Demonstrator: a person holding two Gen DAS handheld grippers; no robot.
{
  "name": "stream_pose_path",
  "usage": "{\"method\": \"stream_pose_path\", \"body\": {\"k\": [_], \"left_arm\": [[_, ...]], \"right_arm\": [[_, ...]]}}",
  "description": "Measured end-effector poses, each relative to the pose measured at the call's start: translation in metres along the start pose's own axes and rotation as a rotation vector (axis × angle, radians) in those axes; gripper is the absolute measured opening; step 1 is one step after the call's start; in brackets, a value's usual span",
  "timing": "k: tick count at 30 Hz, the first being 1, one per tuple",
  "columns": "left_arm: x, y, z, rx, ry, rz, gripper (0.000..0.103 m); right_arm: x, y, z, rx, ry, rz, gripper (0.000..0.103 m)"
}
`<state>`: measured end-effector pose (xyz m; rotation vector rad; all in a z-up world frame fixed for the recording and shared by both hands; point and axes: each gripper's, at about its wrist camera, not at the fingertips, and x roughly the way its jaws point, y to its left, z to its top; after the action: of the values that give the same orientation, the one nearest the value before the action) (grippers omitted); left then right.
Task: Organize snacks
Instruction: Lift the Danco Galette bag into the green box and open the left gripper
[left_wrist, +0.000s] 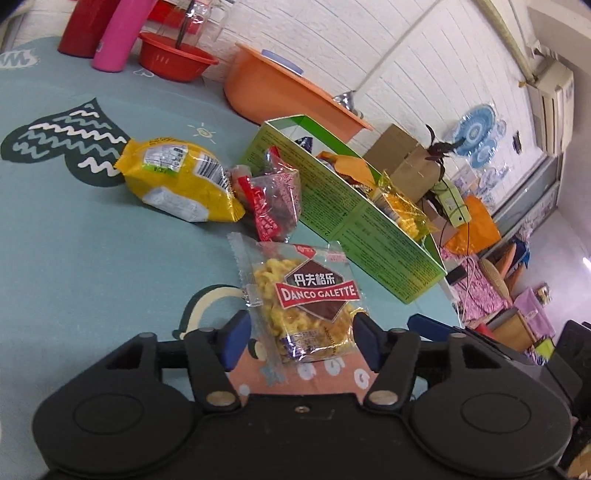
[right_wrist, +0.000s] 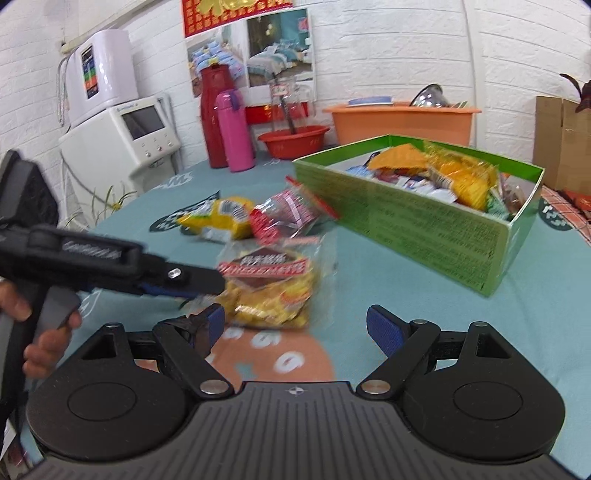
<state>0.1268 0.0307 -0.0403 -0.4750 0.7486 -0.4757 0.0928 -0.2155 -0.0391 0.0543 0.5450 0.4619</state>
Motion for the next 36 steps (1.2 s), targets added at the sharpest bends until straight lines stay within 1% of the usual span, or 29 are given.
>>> {"method": "stream_pose_path", "body": {"k": [3,6,7,8,9,10,11,12,13,14,15,18,22,27,32,36], "left_arm": [[0.003,0.002,0.002,-0.034,-0.006,0.010,0.103],[0.006,0.000,0.004,-0.042,-0.010,0.019,0.103],[0.007,0.000,0.004,-0.042,-0.006,0.024,0.101],[0.009,-0.001,0.005,-0.038,0.000,0.027,0.097],[0.011,-0.001,0.004,-0.033,0.005,0.031,0.097],[0.012,-0.002,0.004,-0.030,0.006,0.035,0.091],[0.013,-0.003,0.003,-0.024,0.005,0.044,0.081],[0.013,-0.004,0.003,-0.020,0.007,0.054,0.076],[0.015,-0.005,0.002,-0.021,0.012,0.055,0.072],[0.015,-0.005,0.001,-0.031,0.014,0.043,0.070],[0.015,-0.007,-0.002,-0.033,0.016,0.037,0.068],[0.012,-0.018,-0.002,-0.016,-0.003,0.024,0.068],[0.003,-0.037,0.011,0.026,-0.045,-0.010,0.068],[0.006,-0.066,0.049,0.098,-0.108,-0.032,0.068],[0.024,-0.085,0.095,0.167,-0.138,-0.059,0.068],[0.045,-0.090,0.125,0.189,-0.152,-0.059,0.068]], "right_arm": [[0.016,-0.014,0.010,0.040,0.031,0.017,0.103],[0.029,-0.021,0.012,0.086,0.071,0.086,0.103],[0.033,-0.022,0.011,0.096,0.081,0.104,0.103],[0.036,-0.021,0.009,0.105,0.092,0.115,0.100],[0.037,-0.021,0.008,0.117,0.097,0.127,0.094],[0.037,-0.021,0.007,0.133,0.093,0.146,0.089],[0.037,-0.022,0.007,0.150,0.090,0.169,0.074],[0.035,-0.021,0.006,0.158,0.086,0.180,0.062],[0.033,-0.020,0.006,0.150,0.083,0.179,0.059],[0.031,-0.019,0.006,0.138,0.079,0.181,0.052],[0.028,-0.018,0.005,0.134,0.077,0.173,0.050],[0.016,-0.017,0.006,0.106,0.053,0.145,0.044],[-0.006,-0.021,0.016,0.093,-0.018,0.125,0.044],[-0.018,-0.028,0.045,0.078,-0.123,0.096,0.044],[-0.012,-0.041,0.080,0.076,-0.210,0.043,0.043],[0.004,-0.054,0.105,0.076,-0.245,0.016,0.043]]}}
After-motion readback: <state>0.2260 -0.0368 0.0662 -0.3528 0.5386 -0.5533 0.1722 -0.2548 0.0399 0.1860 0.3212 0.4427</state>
